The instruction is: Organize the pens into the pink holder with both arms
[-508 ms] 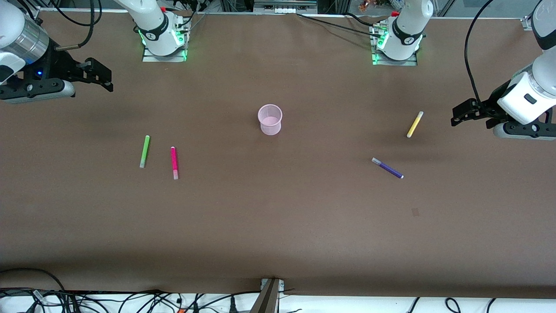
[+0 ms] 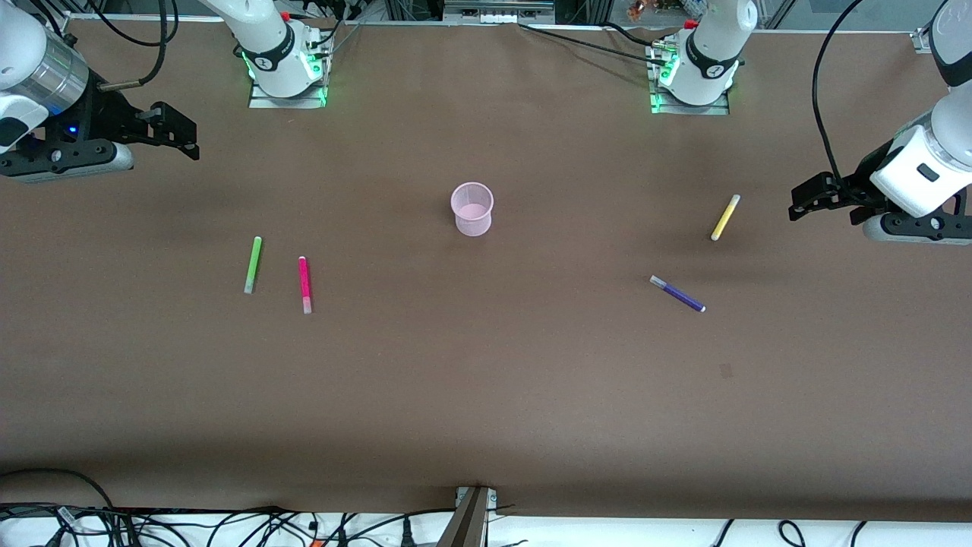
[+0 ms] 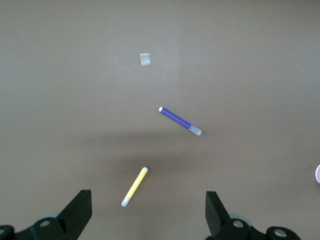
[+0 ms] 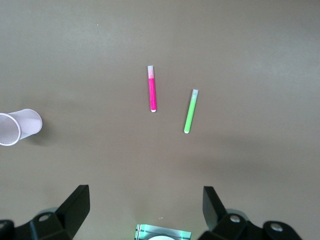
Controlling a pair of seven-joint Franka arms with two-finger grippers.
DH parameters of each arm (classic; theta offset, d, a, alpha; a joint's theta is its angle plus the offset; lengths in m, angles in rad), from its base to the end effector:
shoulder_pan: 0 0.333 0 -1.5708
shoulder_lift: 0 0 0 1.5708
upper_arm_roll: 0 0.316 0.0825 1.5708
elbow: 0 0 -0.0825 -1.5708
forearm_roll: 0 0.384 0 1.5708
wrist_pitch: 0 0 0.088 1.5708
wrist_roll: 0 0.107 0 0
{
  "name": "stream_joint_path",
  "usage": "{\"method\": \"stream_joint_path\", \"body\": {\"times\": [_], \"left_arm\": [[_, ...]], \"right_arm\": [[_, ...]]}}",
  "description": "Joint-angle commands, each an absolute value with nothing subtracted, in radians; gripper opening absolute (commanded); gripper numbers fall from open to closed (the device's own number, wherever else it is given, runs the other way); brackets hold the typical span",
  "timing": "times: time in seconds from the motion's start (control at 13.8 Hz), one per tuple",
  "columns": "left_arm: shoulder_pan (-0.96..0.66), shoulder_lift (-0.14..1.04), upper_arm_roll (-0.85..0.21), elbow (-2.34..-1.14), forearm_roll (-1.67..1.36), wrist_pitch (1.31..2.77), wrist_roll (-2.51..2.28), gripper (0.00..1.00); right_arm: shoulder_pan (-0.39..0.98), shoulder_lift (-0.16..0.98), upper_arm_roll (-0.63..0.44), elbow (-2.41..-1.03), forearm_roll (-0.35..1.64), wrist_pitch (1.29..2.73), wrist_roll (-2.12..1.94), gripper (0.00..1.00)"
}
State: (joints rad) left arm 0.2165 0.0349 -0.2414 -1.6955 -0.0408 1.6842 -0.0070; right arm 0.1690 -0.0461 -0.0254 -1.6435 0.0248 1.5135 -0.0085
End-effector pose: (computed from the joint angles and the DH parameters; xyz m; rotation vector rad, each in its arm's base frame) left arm 0.5682 -0.0161 0.5561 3.0927 -0.0192 -0.0711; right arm 0.5268 0.0787 0.6108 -3.1094 -0.2376 0.1334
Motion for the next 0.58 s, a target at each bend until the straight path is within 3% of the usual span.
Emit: {"method": "stream_joint_path", "body": {"times": [0.0,0.22,0.51], "left_arm": [[0.219,0.043,-0.25,-1.671,-0.026,1.671,-0.017,1.0],[0.219,0.044,-0.25,-1.671,-0.026,1.671,-0.017,1.0],[0.206,0.098,-0.255,-1.671,-0.026,1.681,-0.102,1.0]], "right_arm": [[0.149,-0.04,-0.008,-1.66,0.021,1.5,-0.018,1.0],[0.149,-0.048,-0.006,-1.825,0.023,1.644,-0.02,1.0],[0.15,-0.035,-0.005,-2.167,0.025,2.062,-0.015,1.0]]}}
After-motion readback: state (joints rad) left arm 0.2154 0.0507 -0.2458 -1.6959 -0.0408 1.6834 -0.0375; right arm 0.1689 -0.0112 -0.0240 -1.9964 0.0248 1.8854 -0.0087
